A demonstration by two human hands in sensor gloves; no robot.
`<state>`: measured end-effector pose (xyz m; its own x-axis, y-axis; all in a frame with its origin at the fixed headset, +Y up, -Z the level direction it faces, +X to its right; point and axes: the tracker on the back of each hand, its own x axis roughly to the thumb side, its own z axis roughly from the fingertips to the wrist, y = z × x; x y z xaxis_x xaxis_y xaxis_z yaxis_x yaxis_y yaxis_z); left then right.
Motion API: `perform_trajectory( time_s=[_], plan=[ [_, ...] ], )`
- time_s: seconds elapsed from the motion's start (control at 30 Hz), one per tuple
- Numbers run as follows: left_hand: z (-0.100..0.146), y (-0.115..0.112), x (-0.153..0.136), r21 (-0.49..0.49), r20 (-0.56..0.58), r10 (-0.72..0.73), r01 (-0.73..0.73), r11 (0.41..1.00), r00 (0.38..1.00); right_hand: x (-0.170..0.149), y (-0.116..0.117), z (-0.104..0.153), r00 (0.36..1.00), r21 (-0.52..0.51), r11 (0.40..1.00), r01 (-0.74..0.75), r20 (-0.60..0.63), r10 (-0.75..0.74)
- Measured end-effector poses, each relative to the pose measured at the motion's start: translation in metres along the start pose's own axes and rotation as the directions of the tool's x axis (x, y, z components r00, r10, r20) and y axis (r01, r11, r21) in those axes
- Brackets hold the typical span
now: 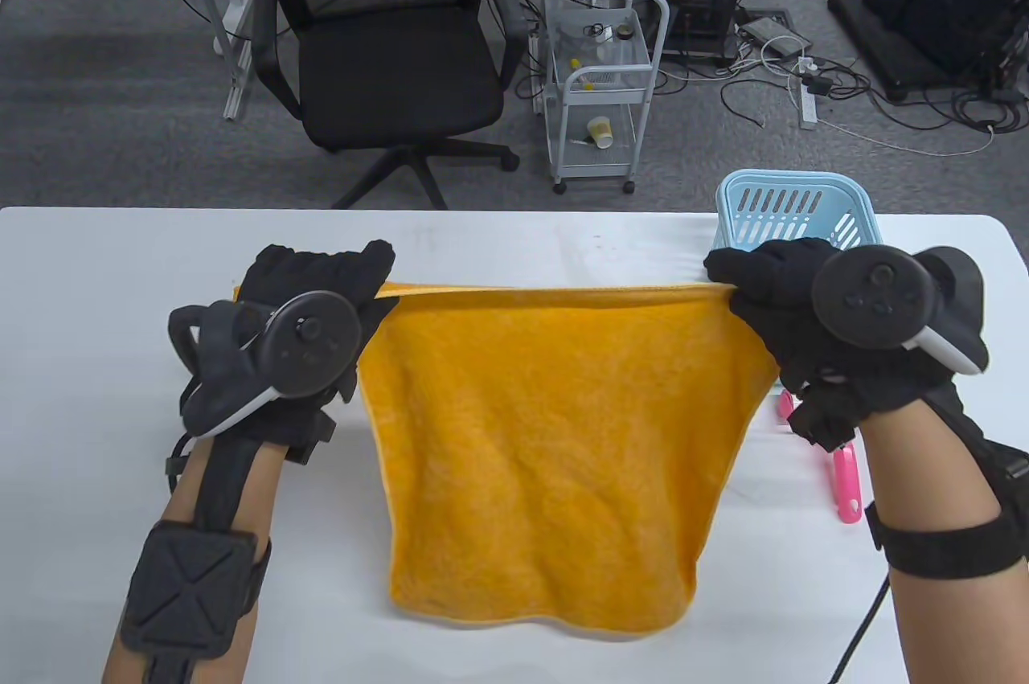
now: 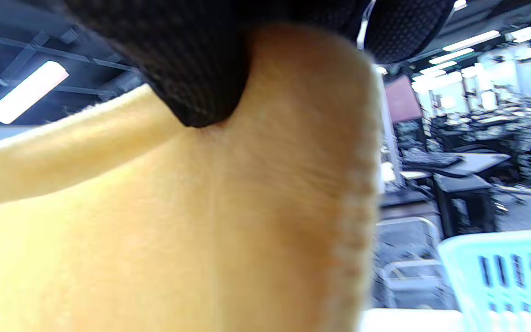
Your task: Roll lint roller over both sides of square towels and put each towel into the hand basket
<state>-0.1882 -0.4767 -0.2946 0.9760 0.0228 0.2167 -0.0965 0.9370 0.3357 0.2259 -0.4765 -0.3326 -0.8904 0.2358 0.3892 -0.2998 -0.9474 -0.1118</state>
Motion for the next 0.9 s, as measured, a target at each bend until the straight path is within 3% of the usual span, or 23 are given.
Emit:
perform_trajectory(
  time_s=[0.13,0.2,0.33,0.4,0.5,0.57,0.63,0.73,0.83,0.9],
  plan=[
    [-0.033,-0.034,-0.001,-0.023,-0.029,-0.028,0.028,0.999,0.999,-0.020,0.021,-0.025,0.995,-0.042,0.999,-0.031,-0.098,0.027],
    [-0.046,-0.039,0.000,0.001,-0.037,-0.052,0.052,0.999,0.998,-0.027,0.020,-0.032,0.985,-0.165,0.983,-0.075,-0.166,0.047],
    [-0.058,-0.020,0.002,0.174,-0.035,-0.082,0.087,0.981,0.996,-0.021,-0.004,-0.028,0.976,-0.415,0.893,-0.176,-0.189,0.105],
    [-0.053,-0.008,0.004,0.266,-0.019,-0.119,0.120,0.956,0.993,-0.015,-0.017,-0.016,0.972,-0.548,0.805,-0.227,-0.183,0.149],
    [-0.034,-0.004,0.008,0.316,0.048,-0.183,0.159,0.935,0.982,-0.010,-0.017,0.005,0.983,-0.612,0.771,-0.178,-0.080,0.163],
    [-0.016,-0.018,0.009,0.275,0.093,-0.214,0.181,0.944,0.972,-0.008,-0.005,0.017,0.971,-0.597,0.773,-0.215,-0.049,0.232],
    [0.006,-0.045,0.009,0.204,0.144,-0.232,0.200,0.958,0.962,-0.006,0.022,0.031,0.948,-0.530,0.807,-0.262,0.015,0.318],
    [0.039,-0.101,0.010,0.050,0.222,-0.284,0.280,0.959,0.933,-0.006,0.070,0.046,0.915,-0.383,0.864,-0.326,0.102,0.390],
    [0.071,-0.167,0.018,-0.148,0.320,-0.275,0.335,0.931,0.907,-0.007,0.140,0.065,0.831,-0.185,0.856,-0.482,0.214,0.514],
    [0.087,-0.203,0.024,-0.259,0.372,-0.256,0.365,0.894,0.892,-0.011,0.182,0.076,0.806,-0.071,0.847,-0.526,0.275,0.524]
  ],
)
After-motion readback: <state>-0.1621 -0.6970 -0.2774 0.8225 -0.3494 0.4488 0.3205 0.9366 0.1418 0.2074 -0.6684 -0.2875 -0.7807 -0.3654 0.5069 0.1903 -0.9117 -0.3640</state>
